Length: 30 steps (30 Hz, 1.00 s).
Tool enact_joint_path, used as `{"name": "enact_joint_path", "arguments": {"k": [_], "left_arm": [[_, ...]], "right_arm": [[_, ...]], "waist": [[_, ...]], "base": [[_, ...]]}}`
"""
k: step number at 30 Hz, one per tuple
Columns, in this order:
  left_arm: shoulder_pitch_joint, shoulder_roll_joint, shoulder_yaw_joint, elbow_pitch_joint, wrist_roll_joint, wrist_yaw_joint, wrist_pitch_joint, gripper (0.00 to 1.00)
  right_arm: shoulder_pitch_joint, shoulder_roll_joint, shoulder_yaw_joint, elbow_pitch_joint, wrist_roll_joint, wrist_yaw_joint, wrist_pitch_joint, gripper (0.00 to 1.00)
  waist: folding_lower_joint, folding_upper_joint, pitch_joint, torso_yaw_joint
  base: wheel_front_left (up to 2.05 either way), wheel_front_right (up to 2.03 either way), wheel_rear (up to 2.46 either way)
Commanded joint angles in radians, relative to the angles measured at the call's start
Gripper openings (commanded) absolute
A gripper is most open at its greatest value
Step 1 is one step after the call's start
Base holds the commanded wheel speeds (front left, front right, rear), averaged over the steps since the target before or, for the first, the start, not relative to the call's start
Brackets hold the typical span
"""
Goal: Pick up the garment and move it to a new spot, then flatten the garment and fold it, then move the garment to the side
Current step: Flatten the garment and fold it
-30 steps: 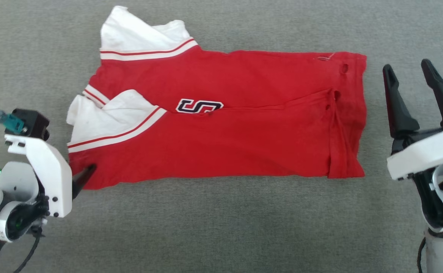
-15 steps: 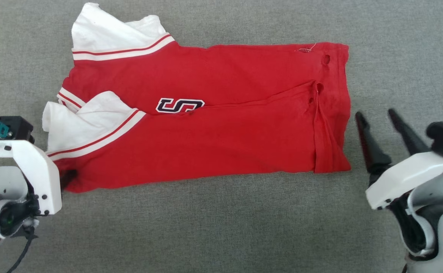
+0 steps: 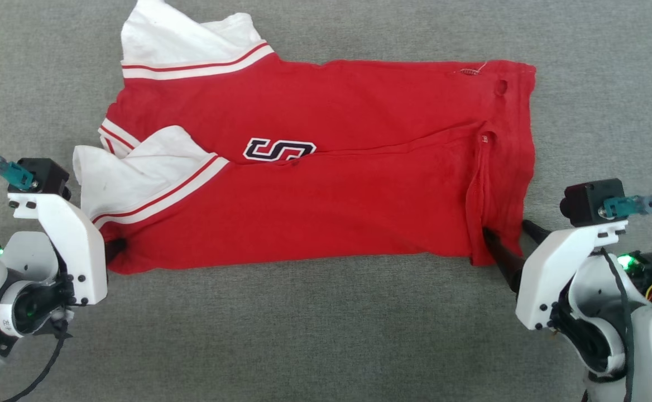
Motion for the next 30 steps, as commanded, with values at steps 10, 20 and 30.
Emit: {"name": "enact_joint_path", "arguments": {"k": [10,20,30], "left_arm": [[0.004,-0.074,-0.028,0.022,0.020,-0.021,-0.022,0.00],[0.033,0.008,-0.004,-0.078,-0.005,0.025,-0.006,0.00],[0.130,0.111,-0.001,-0.280,-0.034,0.139,-0.003,0.00]], "right_arm": [[-0.043,-0.074,0.051,0.066,-0.016,0.000,0.146,0.00],[-0.045,-0.160,0.023,-0.049,0.039,0.000,0.268,0.00],[0.085,-0.189,-0.068,-0.224,0.096,0.000,0.475,0.00]], "waist": [[0.0001,-0.0001,-0.002,0.032],[0.0001,-0.0001,-0.040,0.059],[0.0001,-0.0001,-0.074,0.086]], "base": [[0.00,0.00,0.00],[0.00,0.00,0.00],[0.00,0.00,0.00]]}}
